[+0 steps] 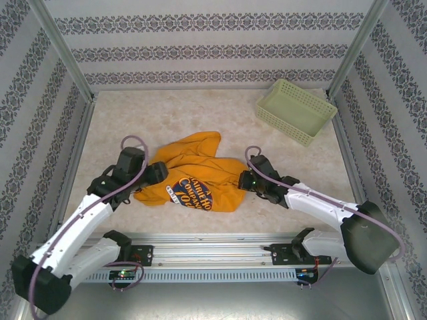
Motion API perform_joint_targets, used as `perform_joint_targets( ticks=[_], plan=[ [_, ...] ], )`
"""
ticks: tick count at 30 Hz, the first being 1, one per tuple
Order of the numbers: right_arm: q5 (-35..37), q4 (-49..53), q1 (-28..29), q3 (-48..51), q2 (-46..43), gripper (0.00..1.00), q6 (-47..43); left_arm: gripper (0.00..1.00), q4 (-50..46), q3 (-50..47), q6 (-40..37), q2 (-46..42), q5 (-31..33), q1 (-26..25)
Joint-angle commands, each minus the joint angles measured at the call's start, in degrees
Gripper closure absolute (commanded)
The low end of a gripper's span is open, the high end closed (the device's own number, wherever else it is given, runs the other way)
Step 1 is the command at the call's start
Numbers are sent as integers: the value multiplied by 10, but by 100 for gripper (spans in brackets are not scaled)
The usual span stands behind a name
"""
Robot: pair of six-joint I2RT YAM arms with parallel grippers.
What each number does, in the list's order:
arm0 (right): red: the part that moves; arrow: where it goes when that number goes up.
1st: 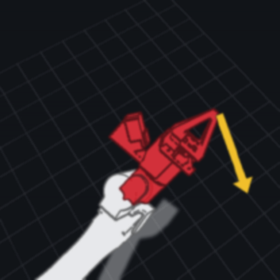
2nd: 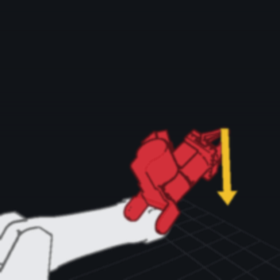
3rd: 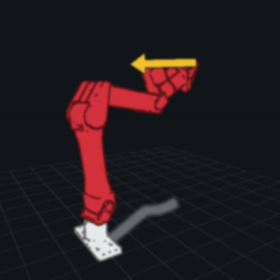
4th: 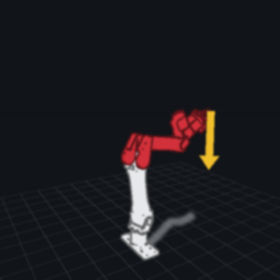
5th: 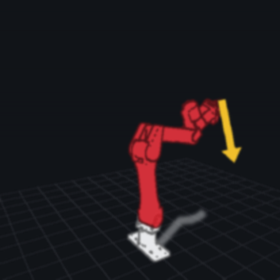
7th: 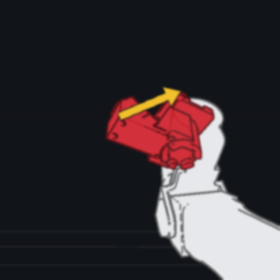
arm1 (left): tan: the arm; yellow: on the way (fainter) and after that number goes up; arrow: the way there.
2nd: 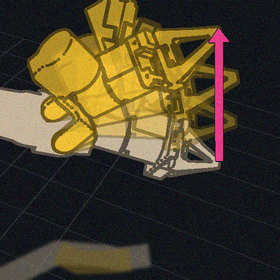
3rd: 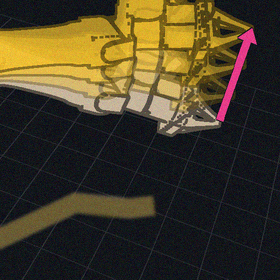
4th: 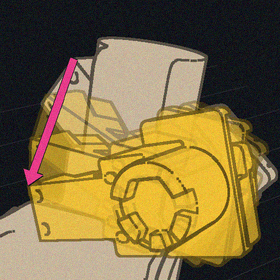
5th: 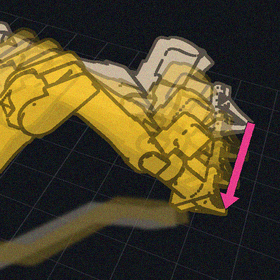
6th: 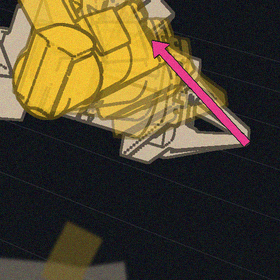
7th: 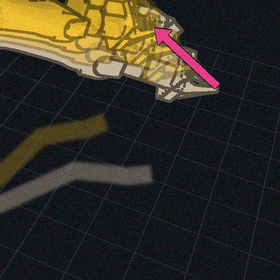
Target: Fold the inside-out t-shirt
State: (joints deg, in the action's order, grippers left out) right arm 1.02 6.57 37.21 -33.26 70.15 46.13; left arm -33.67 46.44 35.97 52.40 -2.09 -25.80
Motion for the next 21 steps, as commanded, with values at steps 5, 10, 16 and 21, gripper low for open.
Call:
perform_joint_targets(
  ticks=[5, 10, 16, 21],
  plan=[
    [30, -19, 33, -46, -23, 100, -11, 20, 31, 80, -93, 178, 63, -180],
    [23, -15, 38, -66, -76, 100, -19, 11, 86, 89, -130, 261, 50, -203],
    [18, -3, 43, -64, -116, 100, -16, 9, 116, 110, -136, 346, 85, -201],
    [28, 7, 49, -54, -133, 100, -12, 14, 116, 133, -108, 389, 139, -166]
  ],
)
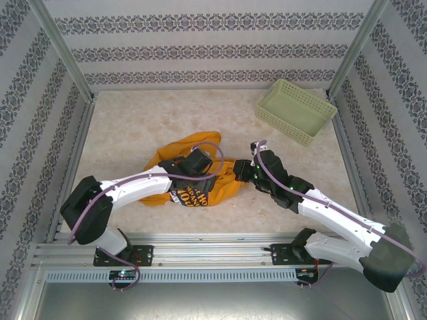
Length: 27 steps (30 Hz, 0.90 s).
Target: Fold the inside-out t-shirt
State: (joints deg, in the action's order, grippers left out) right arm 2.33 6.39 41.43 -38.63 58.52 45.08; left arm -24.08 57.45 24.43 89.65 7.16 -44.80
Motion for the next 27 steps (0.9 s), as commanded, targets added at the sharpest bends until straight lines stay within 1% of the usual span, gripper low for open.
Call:
perform_joint_targets(
  ticks=[1, 5, 8, 10, 14, 16, 19, 20, 23, 27],
  plan=[
    [16, 9, 7, 4, -21, 100, -2, 15, 19, 29, 9, 23, 45, 32],
    [21, 28, 7, 8, -35, 100, -9, 25, 7, 61, 6, 63, 57, 58],
    [32, 44, 7, 9, -44, 100, -15, 37, -8, 84, 12, 82, 53, 85],
    [40, 48, 7, 13, -51, 100, -18, 51, -15, 95, 15, 87, 45, 102],
    [48, 64, -9, 4, -52, 100, -33, 72, -29, 118, 14, 68, 35, 127],
    [48, 75, -29, -9, -48, 100, -46, 84, -33, 130, 13, 44, 32, 140],
    [32, 79, -72, -27, -36, 100, -59, 98, -38, 149, 13, 0, 20, 164],
    [23, 78, -83, -32, -31, 100, -62, 100, -38, 156, 13, -14, 14, 172],
    [-1, 74, -116, -63, -7, 100, -74, 100, -42, 180, 9, -59, 8, 186],
    [-11, 74, -128, -115, 15, 100, -95, 100, -24, 191, 2, -131, -4, 192]
  ],
)
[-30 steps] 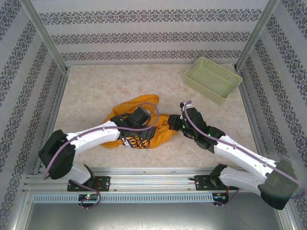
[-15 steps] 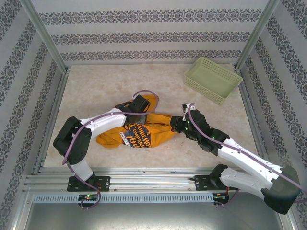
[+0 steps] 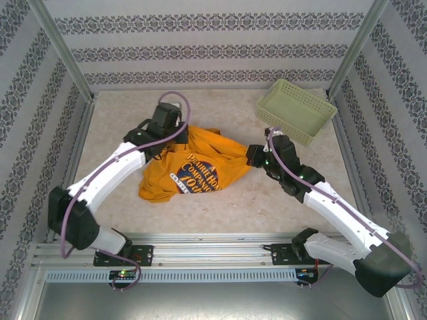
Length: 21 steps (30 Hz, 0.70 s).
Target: Fold the inside-out t-shirt
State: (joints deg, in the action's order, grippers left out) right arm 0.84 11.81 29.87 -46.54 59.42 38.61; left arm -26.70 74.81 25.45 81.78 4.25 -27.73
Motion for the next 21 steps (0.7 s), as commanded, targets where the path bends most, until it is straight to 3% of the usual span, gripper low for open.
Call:
perform_joint_targets(
  ticks=[1, 8, 13, 18, 19, 21],
  plan=[
    [4, 19, -13, -42, 8, 100, -33, 100, 9, 13, -8, -70, 22, 22],
    [-29, -19, -13, 17, 10, 100, -9, 100, 42, -104, 6, -154, -53, 22],
    [-61, -79, -12, 132, 25, 100, 44, 100, 83, -209, 31, -139, -216, 16],
    [-56, -85, -5, 181, 32, 100, 73, 100, 68, -249, 8, -133, -228, -11],
    [-36, -54, -1, 172, 33, 98, 67, 100, 62, -247, 5, -134, -226, -15],
    [16, 8, 15, 142, 31, 73, 50, 100, 64, -244, 7, -140, -229, -20]
  ],
)
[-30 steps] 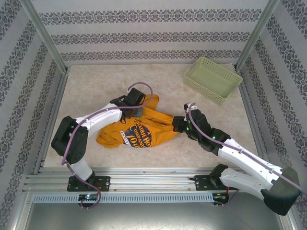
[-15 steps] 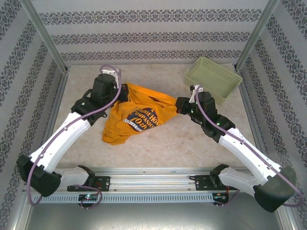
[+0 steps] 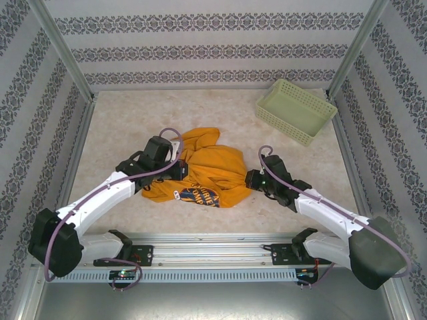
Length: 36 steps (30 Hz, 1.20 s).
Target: Fold the inside-out t-shirt
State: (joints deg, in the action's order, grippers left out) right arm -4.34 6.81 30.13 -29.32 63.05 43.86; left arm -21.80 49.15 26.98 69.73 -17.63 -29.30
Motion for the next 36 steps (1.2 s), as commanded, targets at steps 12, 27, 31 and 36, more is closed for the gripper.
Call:
perform_joint_targets(
  ticks=[12, 27, 31, 36],
  plan=[
    [116, -57, 205, -61, -47, 45, -41, 100, 42, 65, 16, 23, -31, -10],
    [111, -245, 209, -163, 223, 32, -84, 100, 4, 93, 1, 3, -26, -16],
    [81, -247, 182, -188, 250, 34, -96, 100, 2, 100, -4, 0, -24, -16],
    [47, -223, 182, -222, 263, 72, -114, 100, -15, 123, -13, 2, 0, -16]
  ],
)
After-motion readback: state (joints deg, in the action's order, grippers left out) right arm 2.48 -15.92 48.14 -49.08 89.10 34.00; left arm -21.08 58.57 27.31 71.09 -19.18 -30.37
